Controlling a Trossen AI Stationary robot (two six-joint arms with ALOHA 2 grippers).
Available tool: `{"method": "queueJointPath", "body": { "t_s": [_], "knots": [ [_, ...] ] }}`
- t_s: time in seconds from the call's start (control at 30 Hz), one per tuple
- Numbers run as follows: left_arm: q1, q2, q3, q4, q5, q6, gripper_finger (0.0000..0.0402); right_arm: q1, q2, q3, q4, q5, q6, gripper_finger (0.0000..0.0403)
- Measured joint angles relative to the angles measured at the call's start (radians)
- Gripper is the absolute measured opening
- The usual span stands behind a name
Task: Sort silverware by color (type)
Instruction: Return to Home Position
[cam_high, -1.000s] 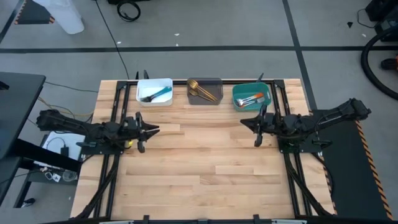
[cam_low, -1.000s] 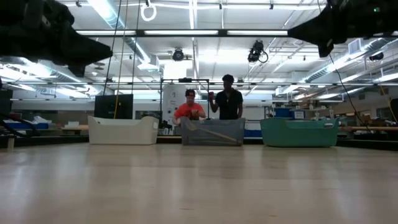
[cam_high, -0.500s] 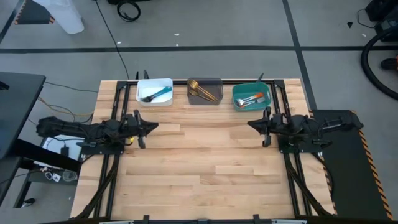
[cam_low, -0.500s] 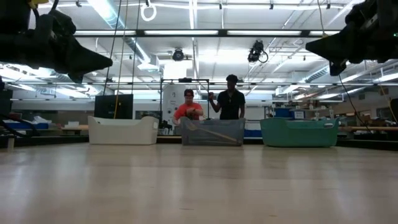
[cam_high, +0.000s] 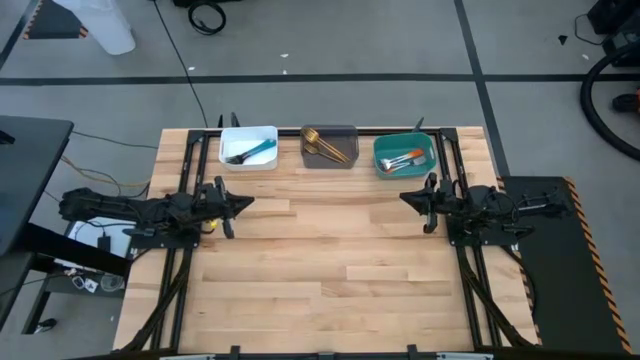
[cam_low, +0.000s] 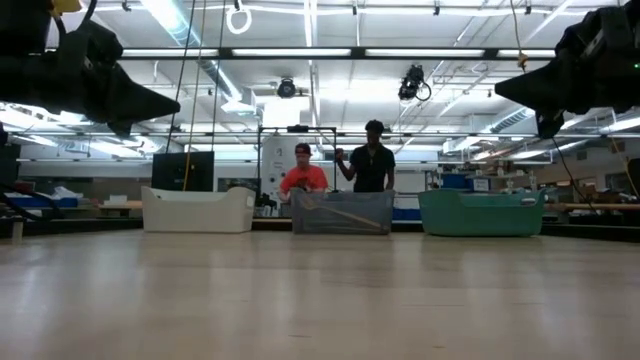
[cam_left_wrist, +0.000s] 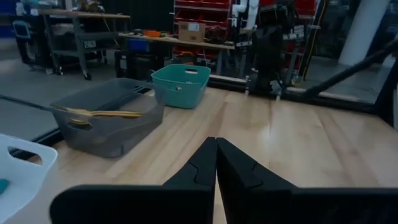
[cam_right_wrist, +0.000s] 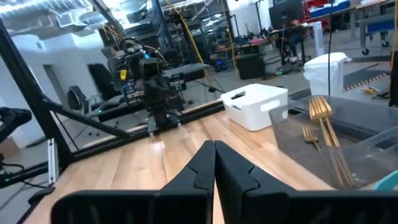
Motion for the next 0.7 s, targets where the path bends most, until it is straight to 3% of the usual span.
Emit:
{"method": "queueJointPath", "body": {
  "t_s": [0.7],
  "knots": [
    [0.000, 0.000, -0.001, 0.000, 0.000, 0.059, 0.0020, 0.000, 0.000, 0.000, 0.000, -0.002, -0.039, 0.0018]
  ]
}}
